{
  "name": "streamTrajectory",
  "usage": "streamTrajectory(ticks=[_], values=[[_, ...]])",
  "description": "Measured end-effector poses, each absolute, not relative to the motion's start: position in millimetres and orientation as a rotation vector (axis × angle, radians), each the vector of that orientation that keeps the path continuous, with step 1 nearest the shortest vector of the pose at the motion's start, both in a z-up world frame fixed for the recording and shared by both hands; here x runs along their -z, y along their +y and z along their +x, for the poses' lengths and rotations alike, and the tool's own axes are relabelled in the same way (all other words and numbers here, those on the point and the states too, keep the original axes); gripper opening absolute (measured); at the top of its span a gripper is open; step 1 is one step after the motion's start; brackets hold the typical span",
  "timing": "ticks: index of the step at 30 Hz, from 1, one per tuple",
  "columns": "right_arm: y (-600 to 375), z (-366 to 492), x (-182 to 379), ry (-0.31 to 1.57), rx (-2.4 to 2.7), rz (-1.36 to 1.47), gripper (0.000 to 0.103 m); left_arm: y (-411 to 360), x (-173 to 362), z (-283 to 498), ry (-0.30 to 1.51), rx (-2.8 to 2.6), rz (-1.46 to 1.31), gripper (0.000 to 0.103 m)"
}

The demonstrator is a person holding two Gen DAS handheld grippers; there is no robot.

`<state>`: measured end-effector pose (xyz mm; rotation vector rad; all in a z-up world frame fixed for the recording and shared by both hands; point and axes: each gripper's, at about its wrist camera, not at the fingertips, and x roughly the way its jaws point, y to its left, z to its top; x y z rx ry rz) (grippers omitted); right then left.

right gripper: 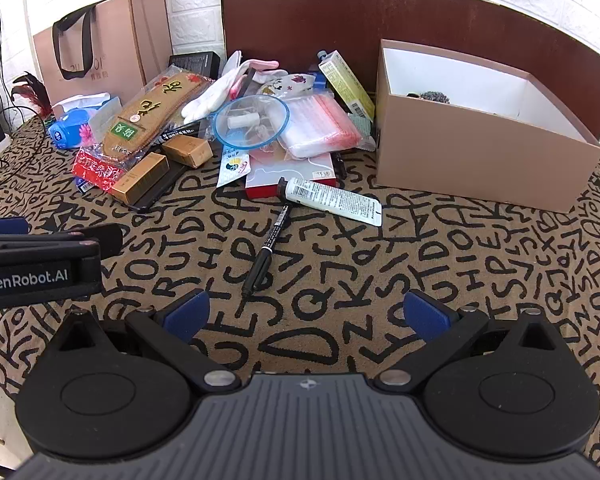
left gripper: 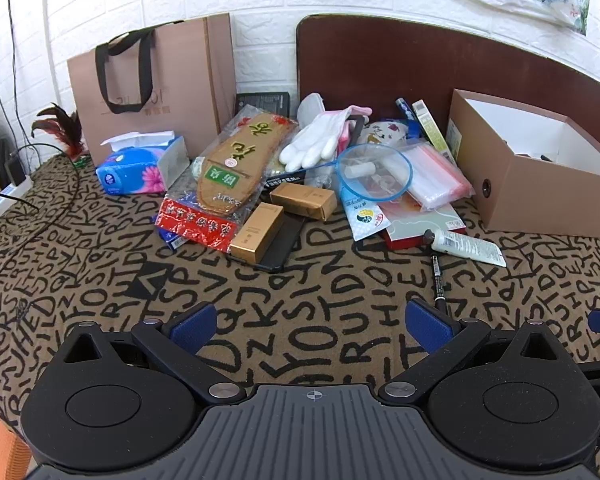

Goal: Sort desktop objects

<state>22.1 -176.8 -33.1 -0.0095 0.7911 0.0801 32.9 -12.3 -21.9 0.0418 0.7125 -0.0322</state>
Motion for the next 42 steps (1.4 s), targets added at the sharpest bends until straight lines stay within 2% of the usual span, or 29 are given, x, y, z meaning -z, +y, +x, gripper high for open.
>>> streamTrajectory(ticks=[12, 29, 34, 40, 42], values=[[-192, 39, 42, 0.813, -0.083, 0.011, 0.103, -24, 32, 50, 0.748, 0.065, 0.032, 0.103], [-231, 74, 76, 0.69, -0.18, -0.155, 0.103, -72, 75, 93, 0.811, 0.258, -0.01, 0.102], [-234, 91, 85, 0.644, -0.247, -0.242, 0.099, -78, 87, 110, 0.845, 0.273, -0.041, 0.09], [-234, 115, 97, 0.636, -0.33, -0.303, 0.09, -82, 99, 124, 0.886, 0.282, -0.053, 0.076], [-233, 121, 101, 0.633, -0.367, -0.32, 0.084, -81, 103, 129, 0.902, 0.272, -0.051, 0.071]])
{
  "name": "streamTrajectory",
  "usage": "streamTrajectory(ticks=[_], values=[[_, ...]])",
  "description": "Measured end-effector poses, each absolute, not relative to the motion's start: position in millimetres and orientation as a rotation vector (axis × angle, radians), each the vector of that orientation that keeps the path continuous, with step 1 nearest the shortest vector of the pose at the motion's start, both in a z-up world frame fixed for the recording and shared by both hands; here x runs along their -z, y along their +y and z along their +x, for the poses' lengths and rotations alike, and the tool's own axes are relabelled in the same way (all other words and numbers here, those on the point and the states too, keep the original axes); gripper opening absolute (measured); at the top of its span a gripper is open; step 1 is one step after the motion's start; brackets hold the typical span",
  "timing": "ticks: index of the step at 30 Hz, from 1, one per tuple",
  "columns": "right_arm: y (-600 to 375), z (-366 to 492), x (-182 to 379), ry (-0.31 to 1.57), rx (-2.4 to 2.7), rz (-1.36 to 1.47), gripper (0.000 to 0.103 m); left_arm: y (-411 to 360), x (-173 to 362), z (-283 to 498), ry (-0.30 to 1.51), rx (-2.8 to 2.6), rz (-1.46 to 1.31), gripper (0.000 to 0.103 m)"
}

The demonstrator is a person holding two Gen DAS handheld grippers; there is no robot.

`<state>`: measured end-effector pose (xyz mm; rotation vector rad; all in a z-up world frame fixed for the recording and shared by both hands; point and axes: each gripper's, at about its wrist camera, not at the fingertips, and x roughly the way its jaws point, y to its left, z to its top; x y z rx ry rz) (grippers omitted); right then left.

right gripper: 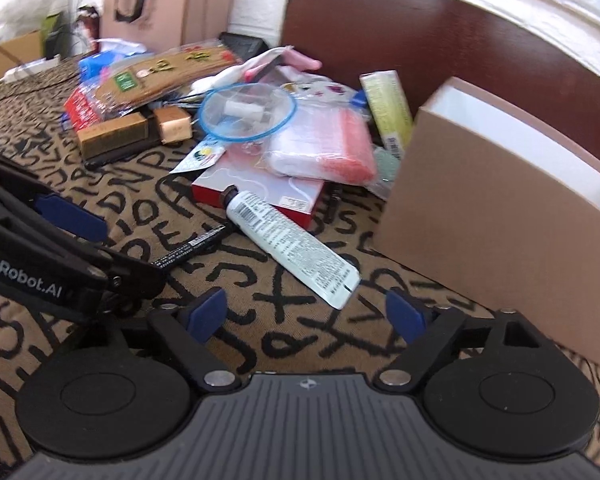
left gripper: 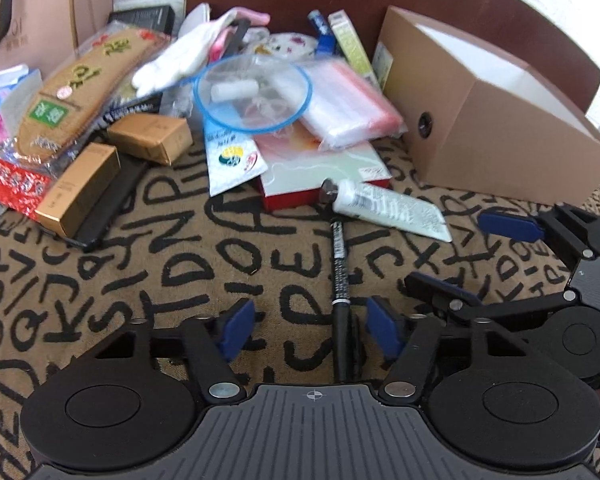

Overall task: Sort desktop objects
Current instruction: 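Grasp the black marker with the left tool while the right tool grasps the floral tube, then carry the marker and floral tube in both tools toward the brown box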

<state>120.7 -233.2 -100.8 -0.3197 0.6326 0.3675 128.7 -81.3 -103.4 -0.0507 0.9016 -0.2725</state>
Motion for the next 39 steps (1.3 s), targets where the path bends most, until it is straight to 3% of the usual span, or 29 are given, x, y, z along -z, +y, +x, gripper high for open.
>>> streamTrajectory(ticks=[5, 9, 13, 19, 22, 25, 30, 39], values=[[-231, 135, 106, 0.62, -0.423, -0.313, 0.076, -85, 105, 132, 0.873, 0.254, 0.002, 0.067], [-227, 148, 109, 0.6, -0.443, -0.329, 0.074, -84, 106, 140, 0.857, 0.224, 0.01, 0.042], [-225, 163, 111, 0.599, -0.481, -0.309, 0.068, -78, 107, 149, 0.851, 0.206, -0.014, 0.027], [-223, 170, 110, 0.644, -0.485, -0.274, 0.064, -73, 107, 149, 0.852, 0.225, -0.025, 0.022], [-223, 165, 105, 0.701, -0.454, -0.237, 0.057, -69, 105, 143, 0.858, 0.234, -0.042, 0.015], [-224, 155, 100, 0.771, -0.427, -0.184, 0.041, -63, 104, 133, 0.873, 0.238, -0.068, 0.005], [-222, 126, 94, 0.842, -0.432, -0.111, 0.015, -52, 103, 111, 0.89, 0.253, -0.1, 0.004], [-210, 68, 90, 0.883, -0.446, -0.085, 0.013, -33, 98, 60, 0.924, 0.286, -0.123, 0.006]])
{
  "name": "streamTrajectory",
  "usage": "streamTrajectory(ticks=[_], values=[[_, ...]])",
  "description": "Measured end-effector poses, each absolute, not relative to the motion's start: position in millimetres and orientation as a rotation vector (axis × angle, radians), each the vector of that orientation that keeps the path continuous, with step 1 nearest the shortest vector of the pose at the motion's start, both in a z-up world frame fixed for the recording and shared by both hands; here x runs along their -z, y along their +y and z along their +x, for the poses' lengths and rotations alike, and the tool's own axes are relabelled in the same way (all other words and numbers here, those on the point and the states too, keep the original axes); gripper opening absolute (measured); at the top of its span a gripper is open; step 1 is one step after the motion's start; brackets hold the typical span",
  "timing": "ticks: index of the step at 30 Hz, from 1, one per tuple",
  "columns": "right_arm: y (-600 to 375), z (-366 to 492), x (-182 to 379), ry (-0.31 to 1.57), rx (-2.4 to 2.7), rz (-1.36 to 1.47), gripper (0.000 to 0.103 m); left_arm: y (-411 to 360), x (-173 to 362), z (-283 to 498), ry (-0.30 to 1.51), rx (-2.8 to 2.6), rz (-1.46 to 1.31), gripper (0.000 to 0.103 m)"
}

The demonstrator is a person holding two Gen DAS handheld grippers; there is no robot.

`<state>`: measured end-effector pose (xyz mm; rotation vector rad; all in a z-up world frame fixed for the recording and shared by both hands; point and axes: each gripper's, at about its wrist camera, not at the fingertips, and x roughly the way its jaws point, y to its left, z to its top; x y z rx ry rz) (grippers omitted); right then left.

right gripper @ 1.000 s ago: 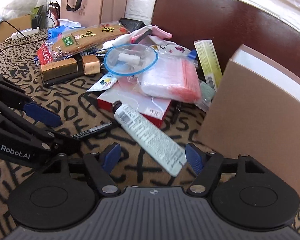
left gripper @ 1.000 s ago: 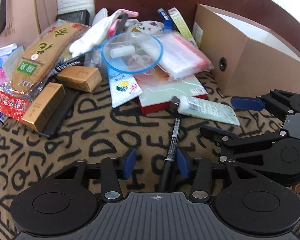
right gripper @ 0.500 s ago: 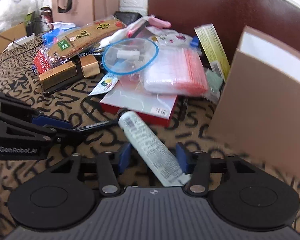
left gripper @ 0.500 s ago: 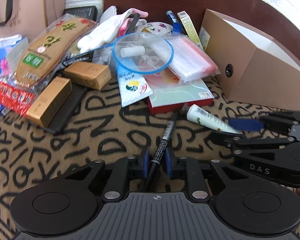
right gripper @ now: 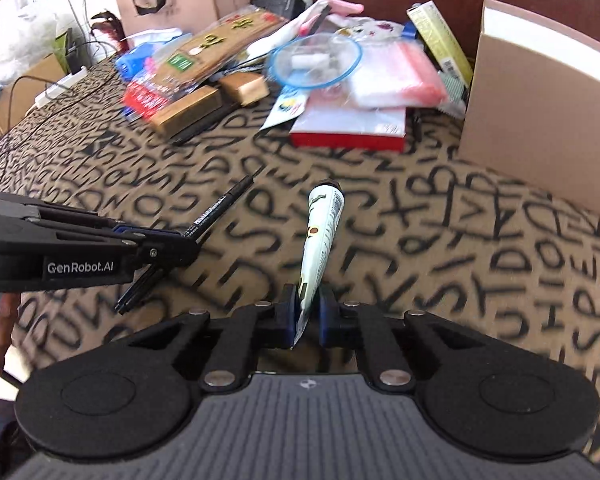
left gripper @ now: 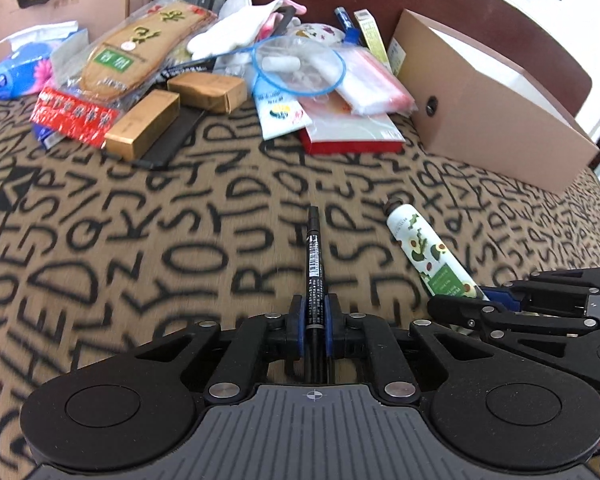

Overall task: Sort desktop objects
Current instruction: 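Carry the marker and floral tube in both tools toward the brown box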

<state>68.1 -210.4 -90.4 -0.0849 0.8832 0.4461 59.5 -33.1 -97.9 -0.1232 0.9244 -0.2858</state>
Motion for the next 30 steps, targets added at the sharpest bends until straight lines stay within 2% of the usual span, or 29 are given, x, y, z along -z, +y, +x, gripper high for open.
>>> streamTrajectory(ticks=[2, 3, 4, 7, 10, 11, 14, 15, 16, 18, 19, 21, 25, 27, 28, 30], values=[[-210, 58, 90, 0.892, -0.443, -0.072, 0.016, -32, 98, 54, 0.927, 0.285, -0.12, 0.013], [-210, 54, 90, 0.892, -0.44, -0.066, 0.016, -33, 99, 54, 0.927, 0.289, -0.117, 0.026], [-210, 52, 90, 0.89, -0.434, -0.062, 0.016, -34, 99, 54, 0.927, 0.291, -0.115, 0.031], [-208, 54, 91, 0.891, -0.419, -0.058, 0.016, -38, 98, 56, 0.917, 0.293, -0.099, 0.034], [-205, 57, 90, 0.883, -0.408, -0.064, 0.023, -43, 101, 62, 0.914, 0.294, -0.086, 0.039], [-204, 59, 90, 0.881, -0.403, -0.066, 0.027, -44, 101, 63, 0.913, 0.293, -0.085, 0.039], [-202, 65, 91, 0.877, -0.397, -0.069, 0.027, -46, 100, 66, 0.915, 0.298, -0.073, 0.038], [-202, 67, 91, 0.876, -0.396, -0.068, 0.027, -46, 100, 66, 0.916, 0.295, -0.067, 0.026], [-202, 69, 91, 0.876, -0.394, -0.066, 0.027, -46, 100, 66, 0.917, 0.294, -0.06, 0.023], [-202, 72, 90, 0.874, -0.392, -0.064, 0.027, -45, 101, 67, 0.919, 0.295, -0.065, 0.023], [-202, 73, 91, 0.874, -0.391, -0.064, 0.027, -44, 101, 68, 0.919, 0.296, -0.065, 0.029], [-202, 76, 91, 0.875, -0.388, -0.061, 0.027, -45, 102, 68, 0.918, 0.298, -0.056, 0.029], [-199, 79, 91, 0.874, -0.391, -0.072, 0.028, -48, 101, 69, 0.922, 0.302, -0.026, 0.019], [-198, 80, 92, 0.875, -0.391, -0.079, 0.025, -49, 102, 69, 0.919, 0.302, -0.022, 0.021], [-198, 80, 92, 0.876, -0.391, -0.085, 0.025, -49, 102, 69, 0.916, 0.304, -0.019, 0.03], [-196, 80, 92, 0.875, -0.389, -0.089, 0.025, -52, 103, 69, 0.906, 0.306, -0.004, 0.031]])
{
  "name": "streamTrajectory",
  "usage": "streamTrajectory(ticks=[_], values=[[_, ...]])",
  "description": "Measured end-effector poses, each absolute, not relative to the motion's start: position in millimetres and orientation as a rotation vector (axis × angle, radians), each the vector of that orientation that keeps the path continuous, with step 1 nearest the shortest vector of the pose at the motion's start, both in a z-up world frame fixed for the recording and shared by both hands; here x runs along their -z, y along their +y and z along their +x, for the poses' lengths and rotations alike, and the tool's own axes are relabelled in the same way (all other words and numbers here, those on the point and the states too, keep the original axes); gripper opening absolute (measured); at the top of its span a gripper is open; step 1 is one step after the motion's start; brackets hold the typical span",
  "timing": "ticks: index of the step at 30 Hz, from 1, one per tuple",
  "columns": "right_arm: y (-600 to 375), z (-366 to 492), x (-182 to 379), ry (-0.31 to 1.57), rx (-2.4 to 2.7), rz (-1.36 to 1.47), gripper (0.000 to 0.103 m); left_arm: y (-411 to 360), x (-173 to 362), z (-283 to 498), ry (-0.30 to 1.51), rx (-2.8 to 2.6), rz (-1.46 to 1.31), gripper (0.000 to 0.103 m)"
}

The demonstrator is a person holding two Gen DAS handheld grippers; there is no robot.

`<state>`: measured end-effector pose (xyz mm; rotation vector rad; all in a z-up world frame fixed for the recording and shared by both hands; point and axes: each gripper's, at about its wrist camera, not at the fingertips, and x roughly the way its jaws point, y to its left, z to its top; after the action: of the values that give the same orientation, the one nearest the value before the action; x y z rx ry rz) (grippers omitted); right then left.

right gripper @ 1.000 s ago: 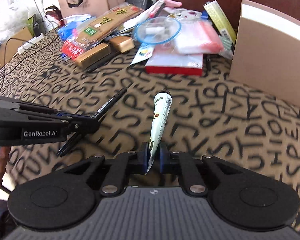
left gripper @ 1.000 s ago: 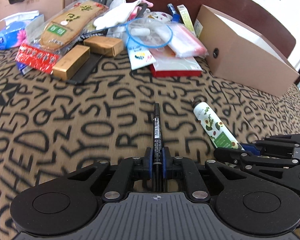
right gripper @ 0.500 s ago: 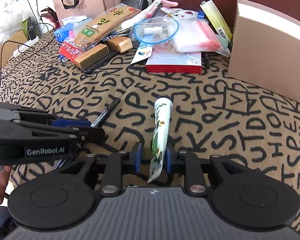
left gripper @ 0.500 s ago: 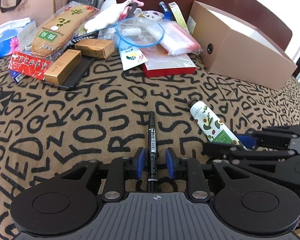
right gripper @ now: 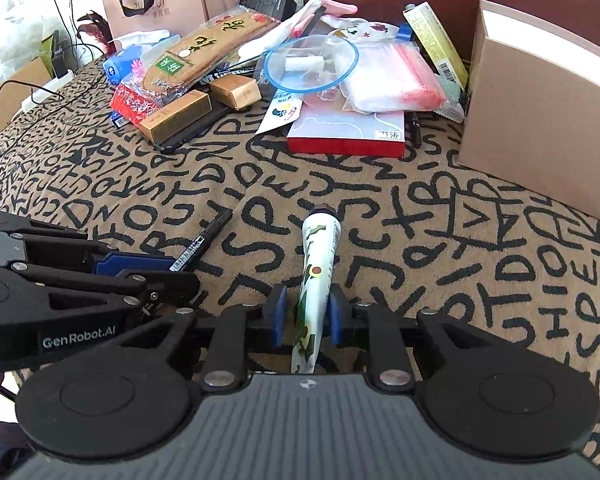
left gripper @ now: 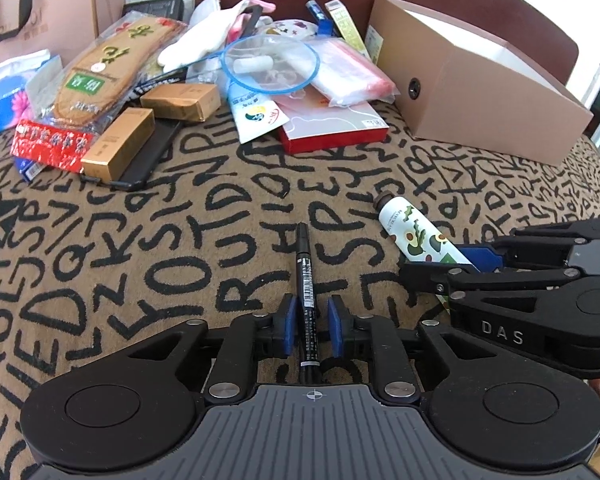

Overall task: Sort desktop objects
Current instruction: 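Carry the marker and floral tube in both tools toward the brown box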

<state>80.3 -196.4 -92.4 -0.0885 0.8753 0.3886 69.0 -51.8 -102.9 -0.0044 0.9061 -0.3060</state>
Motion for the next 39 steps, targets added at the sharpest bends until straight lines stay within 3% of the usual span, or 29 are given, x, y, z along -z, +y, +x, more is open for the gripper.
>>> streamTrajectory(ticks=[2, 3, 5, 16, 39], values=[[-195, 82, 95, 0.868, -0.387, -0.089, 0.025, -55, 103, 69, 0.898, 0.303, 0.013, 0.024], [-195, 82, 96, 0.862, -0.386, -0.089, 0.023, -56, 103, 69, 0.895, 0.297, 0.017, 0.009], [-196, 83, 96, 0.856, -0.377, -0.071, 0.017, -55, 102, 69, 0.9, 0.29, -0.001, 0.004], [-200, 59, 85, 0.852, -0.439, 0.014, 0.015, -59, 88, 52, 0.886, 0.321, -0.04, 0.004], [-266, 78, -1, 0.611, -0.358, 0.063, 0.015, -129, -17, 110, 0.665, 0.487, -0.047, 0.004]])
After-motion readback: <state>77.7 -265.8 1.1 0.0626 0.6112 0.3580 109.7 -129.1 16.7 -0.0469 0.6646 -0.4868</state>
